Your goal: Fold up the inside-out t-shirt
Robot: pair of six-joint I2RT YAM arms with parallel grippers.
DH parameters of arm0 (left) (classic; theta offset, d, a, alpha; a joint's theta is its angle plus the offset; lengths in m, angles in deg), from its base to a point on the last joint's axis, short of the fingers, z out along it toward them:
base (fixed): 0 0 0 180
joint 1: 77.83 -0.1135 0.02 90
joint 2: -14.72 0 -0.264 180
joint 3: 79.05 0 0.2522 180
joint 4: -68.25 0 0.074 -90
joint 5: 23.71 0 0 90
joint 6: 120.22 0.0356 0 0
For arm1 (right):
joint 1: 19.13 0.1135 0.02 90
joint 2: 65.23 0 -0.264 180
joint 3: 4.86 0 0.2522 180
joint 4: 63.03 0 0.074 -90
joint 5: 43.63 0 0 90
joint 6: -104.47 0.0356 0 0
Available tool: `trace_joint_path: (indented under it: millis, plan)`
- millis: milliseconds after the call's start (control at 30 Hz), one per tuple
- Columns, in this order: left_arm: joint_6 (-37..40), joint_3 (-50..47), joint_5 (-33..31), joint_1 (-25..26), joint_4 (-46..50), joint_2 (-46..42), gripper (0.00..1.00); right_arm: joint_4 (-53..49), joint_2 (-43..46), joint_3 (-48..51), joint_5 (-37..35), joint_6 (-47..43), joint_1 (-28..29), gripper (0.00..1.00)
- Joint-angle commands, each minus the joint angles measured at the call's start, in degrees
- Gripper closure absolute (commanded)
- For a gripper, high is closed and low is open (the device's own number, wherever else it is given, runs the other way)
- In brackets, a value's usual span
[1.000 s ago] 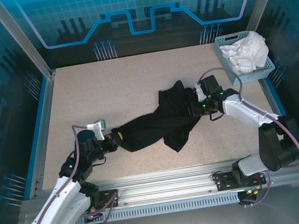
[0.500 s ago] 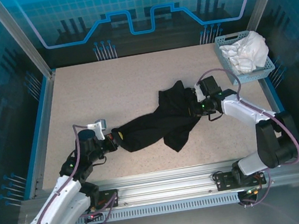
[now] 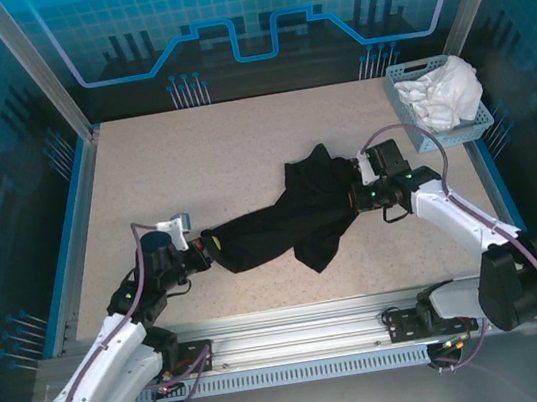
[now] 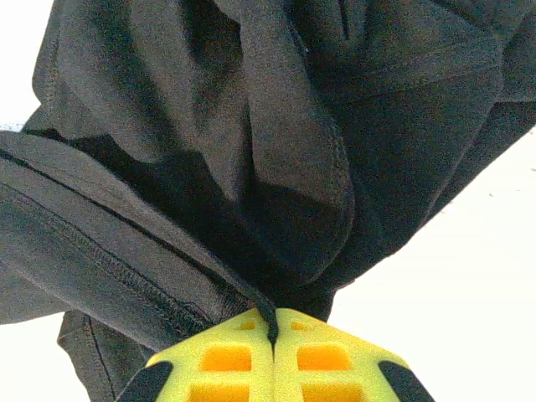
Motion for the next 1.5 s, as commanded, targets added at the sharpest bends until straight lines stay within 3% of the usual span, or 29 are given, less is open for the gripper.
trace_joint_path:
  millis: [0,167,433,567,667,833,967,1133,1300,1367,1467]
  plan:
    - [0.3,6.6,-3.8,-1.0,-1.3,-0.4,1.00,-3.8,3.7,-5.8,-2.2,-2.0,-0.9,0.96]
    - [3.5,21.8,-9.5,-4.4,1.6,-0.4,1.00,-8.9,10.0,-18.5,-3.1,-4.6,-1.9,1.00]
    - [13.5,49.6,-15.3,-4.7,8.0,0.2,1.00,-17.1,19.1,-44.0,-5.1,-7.2,-2.2,1.00]
    - [18.6,62.4,-18.3,-4.7,12.6,6.2,1.00,-18.6,20.2,-53.6,-4.8,-6.9,-2.2,1.00]
    - [20.2,65.7,-20.9,-4.7,13.7,12.6,1.00,-17.6,19.0,-55.4,-3.6,-6.6,-2.2,1.00]
    - [20.3,64.7,-21.7,-6.4,6.9,23.3,1.00,-10.2,13.2,-52.1,-5.6,-7.5,-2.3,1.00]
    - [18.3,72.2,-19.2,-10.5,2.8,36.4,1.00,0.4,3.5,-53.3,-5.8,-7.0,-3.8,1.00]
    - [17.8,94.0,-15.3,-14.3,4.1,50.8,1.00,4.6,-11.3,-70.9,-2.8,-4.9,-6.5,1.00]
    - [16.7,120.5,-11.6,-16.8,11.7,59.3,1.00,-1.3,-23.0,-99.7,-0.5,-3.4,-7.1,1.00]
    - [16.8,124.6,-10.9,-17.2,12.2,58.7,1.00,-3.4,-25.4,-108.2,0.2,-2.7,-7.1,1.00]
    - [17.1,117.4,-9.4,-17.2,8.9,52.1,1.00,-4.8,-23.8,-107.6,1.1,-2.6,-7.1,1.00]
